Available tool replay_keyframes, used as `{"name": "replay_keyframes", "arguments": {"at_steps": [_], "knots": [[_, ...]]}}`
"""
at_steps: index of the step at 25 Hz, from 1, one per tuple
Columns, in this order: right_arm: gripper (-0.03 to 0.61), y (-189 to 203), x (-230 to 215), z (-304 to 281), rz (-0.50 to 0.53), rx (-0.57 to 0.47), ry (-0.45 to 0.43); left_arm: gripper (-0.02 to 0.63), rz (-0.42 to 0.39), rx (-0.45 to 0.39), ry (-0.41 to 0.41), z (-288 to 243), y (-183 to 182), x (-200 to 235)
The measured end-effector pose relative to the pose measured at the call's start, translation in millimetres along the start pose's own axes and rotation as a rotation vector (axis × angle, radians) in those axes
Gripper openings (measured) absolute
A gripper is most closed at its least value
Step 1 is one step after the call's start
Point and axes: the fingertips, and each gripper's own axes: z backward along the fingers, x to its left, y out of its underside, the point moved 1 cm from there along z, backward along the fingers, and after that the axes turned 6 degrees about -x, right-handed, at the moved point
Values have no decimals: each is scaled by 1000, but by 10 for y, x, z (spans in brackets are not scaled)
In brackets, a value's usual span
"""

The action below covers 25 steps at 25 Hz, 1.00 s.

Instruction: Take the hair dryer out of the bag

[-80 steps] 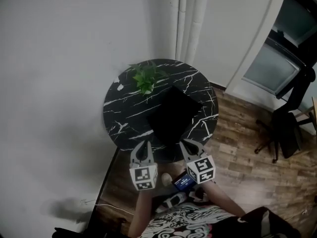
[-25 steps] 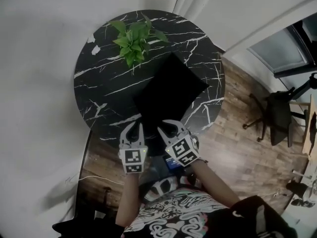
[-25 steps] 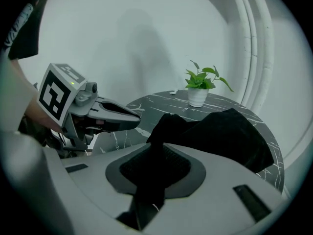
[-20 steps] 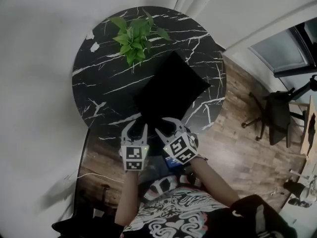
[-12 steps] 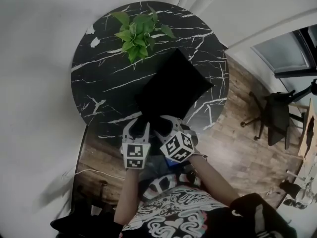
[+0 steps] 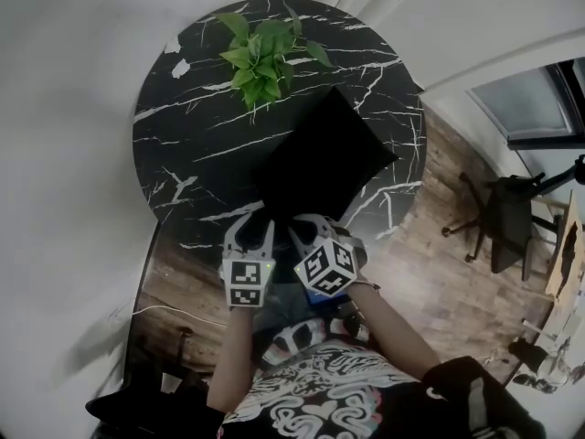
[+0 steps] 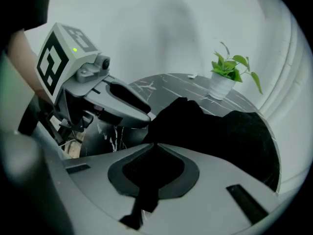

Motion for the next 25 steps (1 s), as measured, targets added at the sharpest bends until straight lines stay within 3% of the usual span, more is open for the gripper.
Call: {"name": "replay_keyframes", "arguments": {"at_steps": [1, 11, 17, 25], "knots": [[25, -12, -22, 23, -12, -9, 8, 129, -2, -5, -2, 7, -3, -1], [23, -109, -150, 234, -75, -69, 40, 129, -27, -30, 11, -4, -55, -50], [22, -203, -303, 375, -202, -142, 88, 129, -65, -14, 37, -49, -96, -78], [21, -286, -473, 526, -212, -185, 151, 129, -113, 7, 81, -117, -139, -177]]}}
